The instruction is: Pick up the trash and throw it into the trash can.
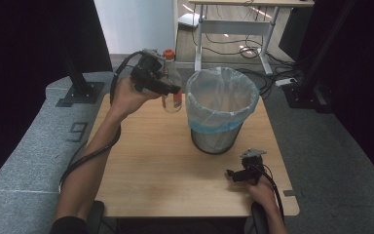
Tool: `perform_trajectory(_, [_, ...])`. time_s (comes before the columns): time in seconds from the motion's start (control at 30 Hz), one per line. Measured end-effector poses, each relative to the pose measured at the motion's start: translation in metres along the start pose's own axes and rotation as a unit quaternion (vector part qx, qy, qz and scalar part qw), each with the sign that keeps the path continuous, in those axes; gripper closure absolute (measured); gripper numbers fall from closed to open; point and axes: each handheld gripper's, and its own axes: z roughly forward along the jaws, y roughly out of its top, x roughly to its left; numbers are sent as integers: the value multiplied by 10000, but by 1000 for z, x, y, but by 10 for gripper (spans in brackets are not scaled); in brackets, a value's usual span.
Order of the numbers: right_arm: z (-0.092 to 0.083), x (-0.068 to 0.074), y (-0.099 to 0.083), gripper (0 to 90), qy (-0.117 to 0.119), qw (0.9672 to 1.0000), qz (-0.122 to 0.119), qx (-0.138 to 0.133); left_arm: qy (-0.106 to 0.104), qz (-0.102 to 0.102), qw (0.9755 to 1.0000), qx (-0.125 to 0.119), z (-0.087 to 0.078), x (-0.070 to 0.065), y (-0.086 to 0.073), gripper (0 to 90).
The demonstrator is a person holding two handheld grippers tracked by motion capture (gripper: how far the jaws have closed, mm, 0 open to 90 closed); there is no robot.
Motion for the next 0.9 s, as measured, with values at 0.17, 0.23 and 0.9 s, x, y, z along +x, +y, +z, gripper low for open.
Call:
perform_trajectory(0.17, [0,0,0,0,1,10000,2,-1,16,42,10000,-6,-2,0,14,282])
perform_trajectory(0.23, [0,0,0,0,4,10000,6,-10,23,45,10000,-22,-2,0,20,283])
perform_trajectory(0.9, [0,0,0,0,2,10000,0,-11,16,114,9998,-165,23,-7,66,283])
